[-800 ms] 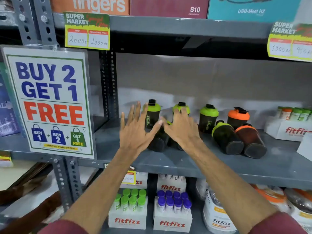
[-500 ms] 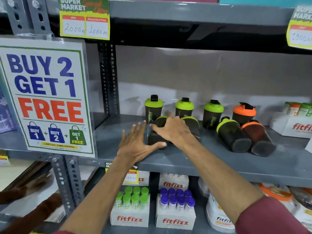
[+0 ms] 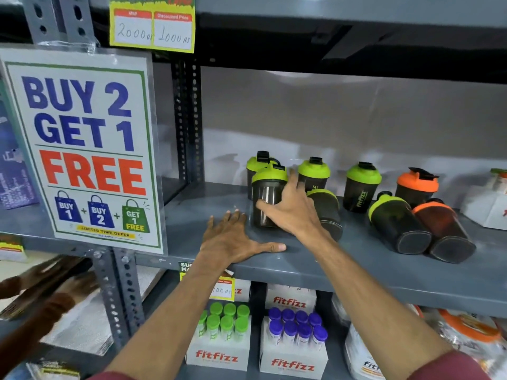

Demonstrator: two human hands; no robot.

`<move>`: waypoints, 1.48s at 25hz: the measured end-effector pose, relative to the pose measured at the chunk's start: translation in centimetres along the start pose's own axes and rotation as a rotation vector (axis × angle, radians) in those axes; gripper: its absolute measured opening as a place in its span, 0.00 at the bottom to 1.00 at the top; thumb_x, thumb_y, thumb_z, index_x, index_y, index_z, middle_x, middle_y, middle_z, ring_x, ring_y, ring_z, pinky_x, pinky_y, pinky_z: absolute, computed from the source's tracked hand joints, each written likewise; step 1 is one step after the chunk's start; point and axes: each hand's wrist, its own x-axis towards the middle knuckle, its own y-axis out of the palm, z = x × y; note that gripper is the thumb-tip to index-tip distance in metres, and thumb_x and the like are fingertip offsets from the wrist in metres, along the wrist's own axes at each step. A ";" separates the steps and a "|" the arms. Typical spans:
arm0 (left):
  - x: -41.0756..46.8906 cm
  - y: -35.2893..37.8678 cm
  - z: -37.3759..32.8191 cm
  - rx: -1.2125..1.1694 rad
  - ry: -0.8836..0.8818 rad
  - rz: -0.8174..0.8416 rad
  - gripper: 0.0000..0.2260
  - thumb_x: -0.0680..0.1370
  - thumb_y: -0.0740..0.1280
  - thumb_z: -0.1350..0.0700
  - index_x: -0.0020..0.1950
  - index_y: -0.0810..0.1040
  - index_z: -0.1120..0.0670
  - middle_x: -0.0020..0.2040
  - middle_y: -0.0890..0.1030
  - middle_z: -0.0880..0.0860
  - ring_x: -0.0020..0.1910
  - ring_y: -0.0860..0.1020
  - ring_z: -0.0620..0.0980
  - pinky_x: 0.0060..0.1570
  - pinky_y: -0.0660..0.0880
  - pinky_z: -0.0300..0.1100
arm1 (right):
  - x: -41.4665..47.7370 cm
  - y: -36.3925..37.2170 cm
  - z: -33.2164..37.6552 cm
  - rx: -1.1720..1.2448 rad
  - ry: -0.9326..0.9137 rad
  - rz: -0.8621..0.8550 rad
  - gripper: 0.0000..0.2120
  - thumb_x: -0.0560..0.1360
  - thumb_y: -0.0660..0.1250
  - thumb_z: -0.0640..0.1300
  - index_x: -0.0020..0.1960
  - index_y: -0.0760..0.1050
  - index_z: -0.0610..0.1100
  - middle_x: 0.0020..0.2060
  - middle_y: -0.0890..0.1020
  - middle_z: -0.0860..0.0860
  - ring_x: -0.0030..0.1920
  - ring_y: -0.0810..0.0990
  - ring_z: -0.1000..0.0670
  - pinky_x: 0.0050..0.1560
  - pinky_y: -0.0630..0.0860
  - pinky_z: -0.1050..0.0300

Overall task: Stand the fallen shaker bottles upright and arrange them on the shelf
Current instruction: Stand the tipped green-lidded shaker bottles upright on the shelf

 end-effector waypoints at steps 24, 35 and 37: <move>0.2 0.3 0.4 -0.053 0.015 -0.025 0.69 0.52 0.50 0.11 0.83 0.52 0.52 0.84 0.53 0.51 0.83 0.50 0.51 0.79 0.44 0.60 | 7.8 -6.5 9.2 -0.997 -0.160 0.584 0.44 0.70 0.70 0.68 0.78 0.62 0.47 0.75 0.69 0.47 0.71 0.73 0.39 0.65 0.72 0.45; 0.4 0.4 0.4 -0.057 0.028 -0.054 0.68 0.53 0.50 0.11 0.83 0.55 0.52 0.84 0.55 0.51 0.82 0.51 0.51 0.79 0.46 0.61 | 8.0 -4.7 7.9 -1.120 -0.625 0.565 0.36 0.66 0.69 0.25 0.61 0.68 0.61 0.57 0.68 0.48 0.56 0.68 0.39 0.41 0.80 0.42; 0.3 0.3 0.3 -0.050 0.033 -0.056 0.67 0.53 0.51 0.11 0.83 0.55 0.52 0.84 0.55 0.51 0.82 0.52 0.51 0.79 0.46 0.61 | 8.4 -4.7 6.8 -1.065 -0.737 0.542 0.32 0.68 0.66 0.26 0.58 0.68 0.60 0.55 0.68 0.48 0.53 0.66 0.42 0.46 0.79 0.38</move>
